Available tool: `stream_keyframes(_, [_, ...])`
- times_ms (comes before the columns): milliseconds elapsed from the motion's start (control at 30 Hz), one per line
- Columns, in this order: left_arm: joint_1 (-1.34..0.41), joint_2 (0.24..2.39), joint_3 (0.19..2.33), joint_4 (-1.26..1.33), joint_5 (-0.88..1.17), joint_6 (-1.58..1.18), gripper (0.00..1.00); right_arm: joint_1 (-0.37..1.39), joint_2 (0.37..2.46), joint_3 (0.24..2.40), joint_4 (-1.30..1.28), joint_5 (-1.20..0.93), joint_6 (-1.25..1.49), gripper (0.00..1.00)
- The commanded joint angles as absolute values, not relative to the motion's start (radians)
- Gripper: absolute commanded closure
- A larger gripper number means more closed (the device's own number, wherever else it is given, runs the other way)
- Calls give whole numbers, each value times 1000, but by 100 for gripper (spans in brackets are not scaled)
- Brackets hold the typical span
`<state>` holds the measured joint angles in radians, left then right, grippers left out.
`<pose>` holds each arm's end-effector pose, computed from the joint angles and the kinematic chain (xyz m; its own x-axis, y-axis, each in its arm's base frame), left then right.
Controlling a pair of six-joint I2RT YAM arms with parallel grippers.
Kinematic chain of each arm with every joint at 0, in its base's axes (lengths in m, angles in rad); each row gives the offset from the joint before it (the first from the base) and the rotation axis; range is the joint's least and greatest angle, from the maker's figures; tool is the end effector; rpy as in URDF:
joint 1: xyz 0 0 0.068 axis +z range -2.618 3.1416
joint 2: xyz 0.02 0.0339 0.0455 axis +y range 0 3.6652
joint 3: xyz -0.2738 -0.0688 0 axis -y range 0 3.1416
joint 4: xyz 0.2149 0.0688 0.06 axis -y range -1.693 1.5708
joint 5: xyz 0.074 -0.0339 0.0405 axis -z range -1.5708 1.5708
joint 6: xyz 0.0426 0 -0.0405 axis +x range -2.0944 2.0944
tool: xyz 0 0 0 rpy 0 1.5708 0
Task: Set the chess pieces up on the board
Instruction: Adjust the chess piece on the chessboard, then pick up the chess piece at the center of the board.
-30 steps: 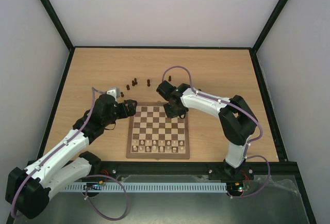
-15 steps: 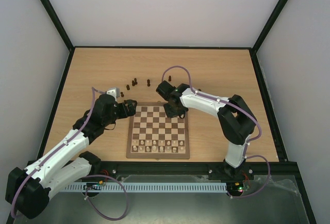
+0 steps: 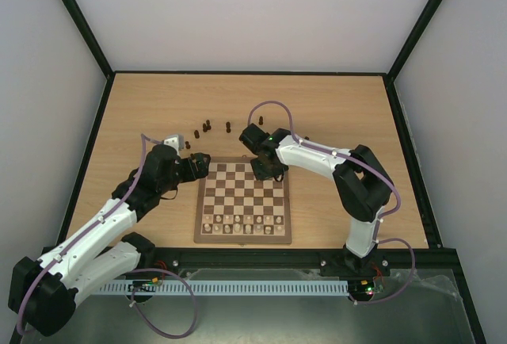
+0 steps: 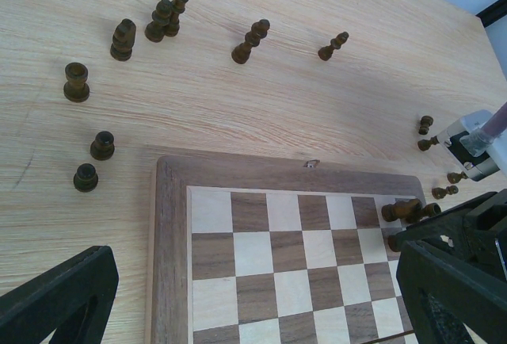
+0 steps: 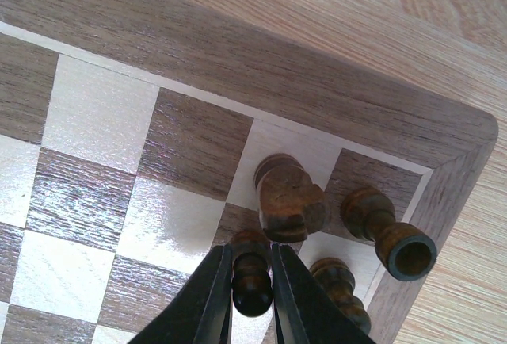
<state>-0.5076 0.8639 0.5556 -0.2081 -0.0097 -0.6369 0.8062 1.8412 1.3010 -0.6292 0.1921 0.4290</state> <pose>0.1457 -0.0806 0.2561 -0.6316 -0.3292 -0.7020 0.1282 0.8486 -0.5133 0.2506 0.2495 0.2117 -0.8527 -0.2991 -0.4284 -0.3322 0.9432 0.0027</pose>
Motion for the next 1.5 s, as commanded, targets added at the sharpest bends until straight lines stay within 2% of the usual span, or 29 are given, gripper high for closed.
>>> stream_keyframes(0, [-513, 867, 554, -201, -23, -641, 1, 803, 1858, 1321, -648, 204, 421, 84])
stream_keyframes(67, [-512, 869, 555, -201, -24, -640, 1, 802, 1858, 1318, -648, 204, 419, 82])
stream_keyframes(267, [-512, 868, 555, -201, -22, -642, 0, 804, 1826, 1306, -655, 189, 420, 64])
stream_keyframes(567, [-513, 871, 559, -199, -22, -642, 0, 802, 1669, 1318, -692, 154, 397, 42])
stream_keyframes(633, [-513, 872, 560, -199, -22, -640, 1, 799, 1627, 1329, -707, 169, 392, 30])
stream_keyframes(700, [-513, 874, 562, -199, -20, -639, 1, 791, 1588, 1342, -721, 190, 386, 1])
stream_keyframes(1000, [-513, 873, 572, -207, -21, -631, 0, 634, 1524, 1364, -730, 208, 361, 1])
stream_keyframes(1333, [-512, 874, 578, -218, -22, -625, 0, 352, 1582, 1384, -685, 172, 365, 1])
stream_keyframes(1467, [-512, 880, 582, -218, -16, -619, 1, 300, 1630, 1377, -661, 132, 365, 10])
